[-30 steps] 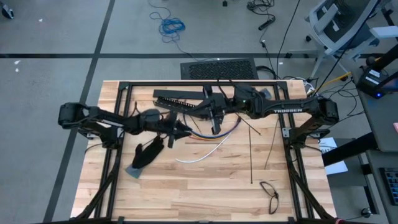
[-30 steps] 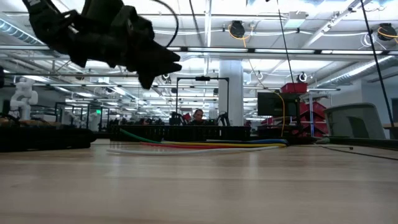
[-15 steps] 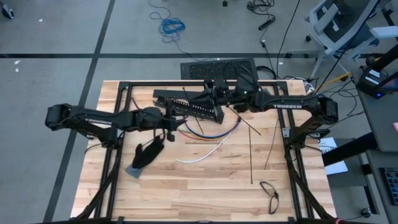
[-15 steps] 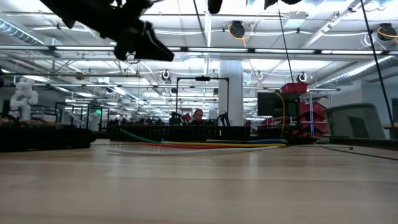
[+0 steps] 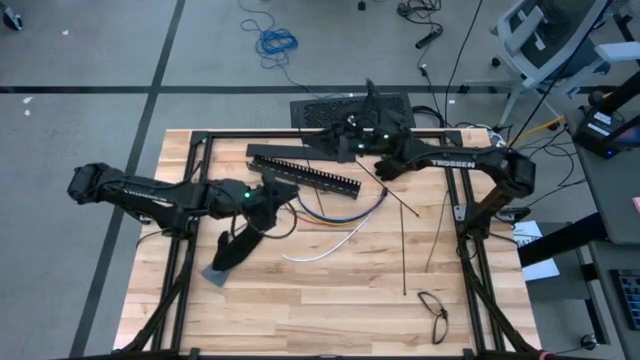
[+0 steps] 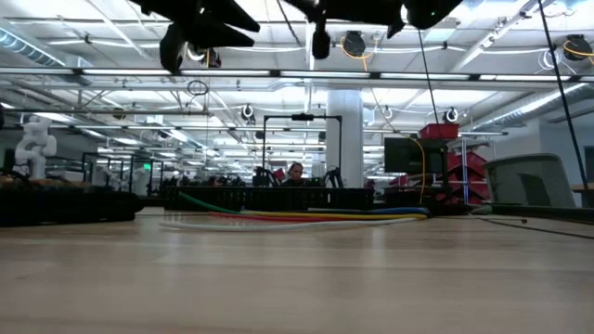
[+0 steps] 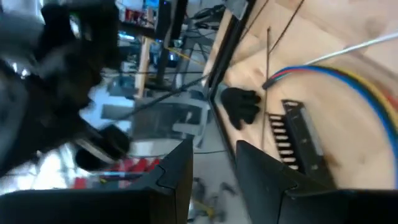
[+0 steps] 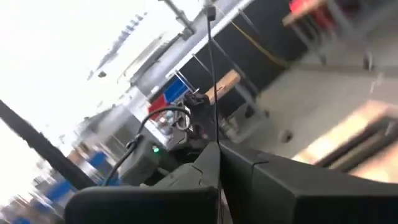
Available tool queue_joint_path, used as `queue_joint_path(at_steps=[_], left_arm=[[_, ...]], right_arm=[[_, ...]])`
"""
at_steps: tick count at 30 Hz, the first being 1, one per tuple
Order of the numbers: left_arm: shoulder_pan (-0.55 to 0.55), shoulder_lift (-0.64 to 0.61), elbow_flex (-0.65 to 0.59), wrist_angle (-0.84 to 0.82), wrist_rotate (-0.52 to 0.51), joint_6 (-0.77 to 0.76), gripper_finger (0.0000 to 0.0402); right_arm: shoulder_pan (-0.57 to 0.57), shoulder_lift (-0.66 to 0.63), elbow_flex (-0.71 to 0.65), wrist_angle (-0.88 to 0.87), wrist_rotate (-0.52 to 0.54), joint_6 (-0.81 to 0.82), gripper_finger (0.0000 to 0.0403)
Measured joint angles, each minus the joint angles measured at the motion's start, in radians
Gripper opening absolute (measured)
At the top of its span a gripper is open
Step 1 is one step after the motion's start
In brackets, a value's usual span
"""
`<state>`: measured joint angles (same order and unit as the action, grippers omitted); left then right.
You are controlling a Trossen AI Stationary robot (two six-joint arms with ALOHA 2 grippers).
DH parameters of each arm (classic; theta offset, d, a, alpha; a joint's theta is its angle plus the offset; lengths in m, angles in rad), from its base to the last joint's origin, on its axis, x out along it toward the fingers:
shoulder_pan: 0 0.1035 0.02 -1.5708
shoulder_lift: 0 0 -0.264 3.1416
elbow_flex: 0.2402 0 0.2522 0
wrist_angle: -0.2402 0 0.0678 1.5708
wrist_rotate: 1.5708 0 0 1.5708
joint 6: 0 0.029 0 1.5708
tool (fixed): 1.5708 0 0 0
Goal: Ziptie cables
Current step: Prepare the zip tie
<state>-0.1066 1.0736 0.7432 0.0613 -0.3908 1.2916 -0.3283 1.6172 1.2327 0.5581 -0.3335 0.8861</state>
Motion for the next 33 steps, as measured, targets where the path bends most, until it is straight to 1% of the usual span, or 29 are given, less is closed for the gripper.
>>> queue_joint_path(at_steps=[3, 4, 7, 11, 14, 17, 20, 27, 33], left_arm=[[-0.009, 0.021, 0.021, 0.000, -0.007, 0.168, 0.0121], [-0.008, 0.022, 0.025, -0.003, -0.009, 0.199, 0.0121], [-0.007, 0.023, 0.028, 0.003, -0.026, 0.214, 0.0121], [-0.016, 0.024, 0.028, 0.004, -0.038, 0.279, 0.0121], [-0.029, 0.024, 0.028, 0.008, -0.038, 0.294, 0.0121], [-0.047, 0.024, 0.027, 0.026, -0.038, 0.330, 0.0121], [-0.061, 0.024, 0.033, 0.030, -0.038, 0.340, 0.0121], [-0.071, 0.024, 0.053, 0.031, -0.036, 0.340, 0.0121], [-0.071, 0.024, 0.053, 0.019, -0.036, 0.338, 0.0121]], right_arm=[[0.001, 0.036, 0.000, 0.002, -0.003, 0.122, 0.0000], [0.002, 0.048, 0.000, 0.015, -0.005, 0.153, 0.0000], [0.002, 0.070, 0.000, 0.067, -0.006, 0.226, 0.0000], [-0.004, 0.079, 0.000, 0.048, 0.019, 0.297, 0.0000], [-0.006, 0.090, 0.000, 0.030, 0.060, 0.340, 0.0000], [-0.006, 0.098, 0.000, 0.003, 0.109, 0.348, 0.0000], [-0.006, 0.110, 0.000, -0.011, 0.125, 0.361, 0.0000], [0.002, 0.145, 0.000, 0.001, 0.128, 0.466, 0.0000], [0.017, 0.145, 0.000, 0.095, 0.128, 0.491, 0.0000]])
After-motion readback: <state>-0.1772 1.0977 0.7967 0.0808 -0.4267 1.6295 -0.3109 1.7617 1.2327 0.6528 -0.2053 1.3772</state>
